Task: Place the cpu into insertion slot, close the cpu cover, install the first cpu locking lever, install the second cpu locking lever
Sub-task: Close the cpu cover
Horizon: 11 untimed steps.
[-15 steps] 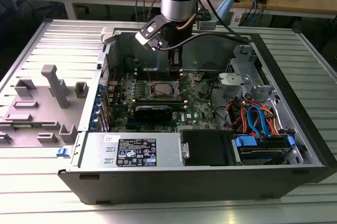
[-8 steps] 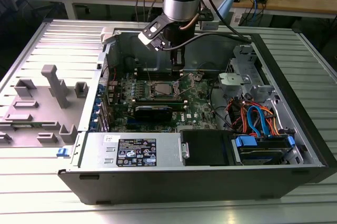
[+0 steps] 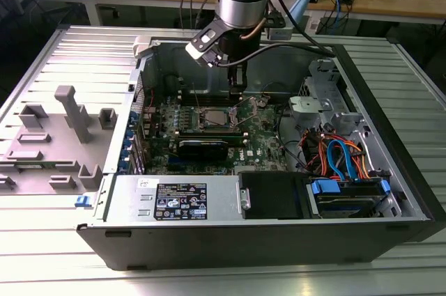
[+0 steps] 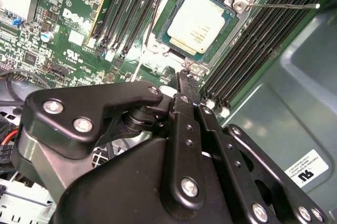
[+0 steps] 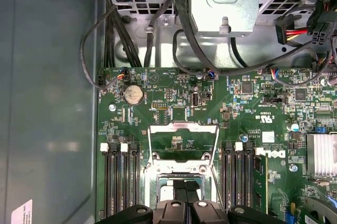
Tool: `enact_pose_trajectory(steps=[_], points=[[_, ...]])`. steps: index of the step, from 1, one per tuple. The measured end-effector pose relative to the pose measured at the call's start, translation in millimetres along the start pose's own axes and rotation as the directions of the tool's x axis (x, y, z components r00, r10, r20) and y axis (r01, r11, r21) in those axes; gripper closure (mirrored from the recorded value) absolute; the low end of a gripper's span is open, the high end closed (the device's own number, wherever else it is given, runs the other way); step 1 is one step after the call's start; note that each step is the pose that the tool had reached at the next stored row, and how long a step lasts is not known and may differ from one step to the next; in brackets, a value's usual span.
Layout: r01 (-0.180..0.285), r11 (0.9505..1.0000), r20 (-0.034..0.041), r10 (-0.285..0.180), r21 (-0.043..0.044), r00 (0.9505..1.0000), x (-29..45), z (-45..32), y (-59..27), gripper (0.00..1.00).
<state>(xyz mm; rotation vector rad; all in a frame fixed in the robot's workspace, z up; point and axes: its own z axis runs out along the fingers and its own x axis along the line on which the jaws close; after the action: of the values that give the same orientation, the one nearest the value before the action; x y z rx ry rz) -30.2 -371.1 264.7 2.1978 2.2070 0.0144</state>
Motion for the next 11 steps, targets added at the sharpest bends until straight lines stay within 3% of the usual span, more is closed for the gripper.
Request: enact_pose_trajectory(steps=[11], points=[[0.000,1.0000,0.0000,0.000,0.0000,1.0000,0.0,0.2,6.2,0.89]])
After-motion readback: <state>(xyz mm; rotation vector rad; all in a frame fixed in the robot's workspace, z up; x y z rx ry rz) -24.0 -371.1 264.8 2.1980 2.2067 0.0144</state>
